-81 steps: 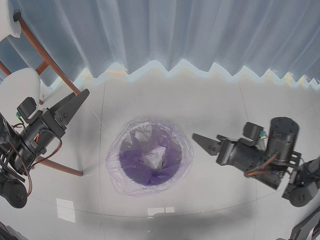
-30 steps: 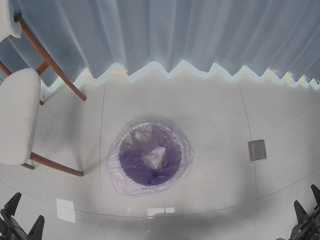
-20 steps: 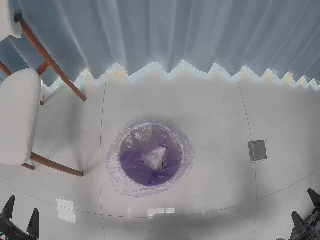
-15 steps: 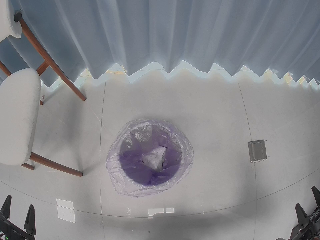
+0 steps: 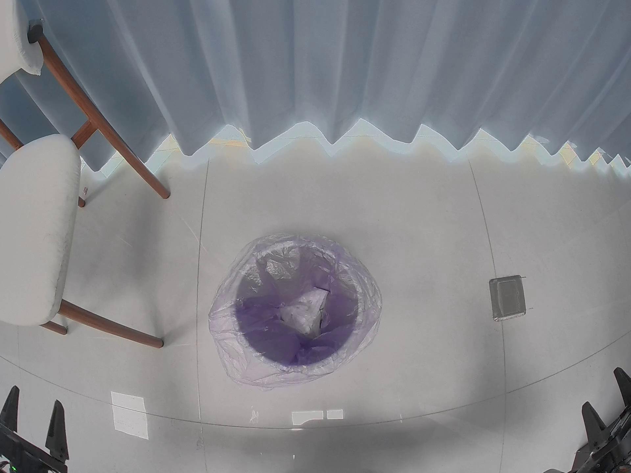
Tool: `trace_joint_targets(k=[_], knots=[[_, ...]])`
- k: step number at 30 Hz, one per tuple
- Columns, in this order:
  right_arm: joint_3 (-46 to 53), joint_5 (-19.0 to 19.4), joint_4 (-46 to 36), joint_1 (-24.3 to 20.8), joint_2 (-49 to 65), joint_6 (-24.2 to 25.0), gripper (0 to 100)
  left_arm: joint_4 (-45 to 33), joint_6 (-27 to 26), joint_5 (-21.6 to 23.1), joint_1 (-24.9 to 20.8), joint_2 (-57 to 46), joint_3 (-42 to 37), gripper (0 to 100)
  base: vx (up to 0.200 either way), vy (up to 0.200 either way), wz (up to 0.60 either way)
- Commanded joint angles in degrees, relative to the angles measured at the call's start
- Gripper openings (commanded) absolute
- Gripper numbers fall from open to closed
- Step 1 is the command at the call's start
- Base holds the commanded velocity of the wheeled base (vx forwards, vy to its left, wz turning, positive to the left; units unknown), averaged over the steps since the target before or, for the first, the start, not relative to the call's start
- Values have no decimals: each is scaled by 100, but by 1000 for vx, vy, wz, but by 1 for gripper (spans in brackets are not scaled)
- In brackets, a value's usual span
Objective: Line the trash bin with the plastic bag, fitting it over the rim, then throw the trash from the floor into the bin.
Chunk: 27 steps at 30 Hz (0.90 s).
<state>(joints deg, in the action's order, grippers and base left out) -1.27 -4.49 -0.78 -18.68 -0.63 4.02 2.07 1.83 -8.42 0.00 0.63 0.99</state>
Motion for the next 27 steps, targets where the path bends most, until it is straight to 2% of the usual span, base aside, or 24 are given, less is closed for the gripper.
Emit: trace_joint_targets(k=[1,2,9,14,17,27], knots=[[4,44,-19,22,63,-33,100,-58,-16,675,0,-63,-99,100,0,0,0],[-5,44,-36,127,63,-16,100,-58,-16,658,0,-63,-99,100,0,0,0],[-5,36,-27,127,63,2,100,-67,-25,649,0,-63,-99,100,0,0,0],[4,44,-10,57,63,-24,100,-225,-236,790,-18,-63,-99,100,0,0,0],[4,44,-10,-110,63,-24,100,-225,-236,825,-18,-63,-90,100,0,0,0],[4,44,-10,-119,63,-7,100,-207,-227,816,-18,-63,-99,100,0,0,0]])
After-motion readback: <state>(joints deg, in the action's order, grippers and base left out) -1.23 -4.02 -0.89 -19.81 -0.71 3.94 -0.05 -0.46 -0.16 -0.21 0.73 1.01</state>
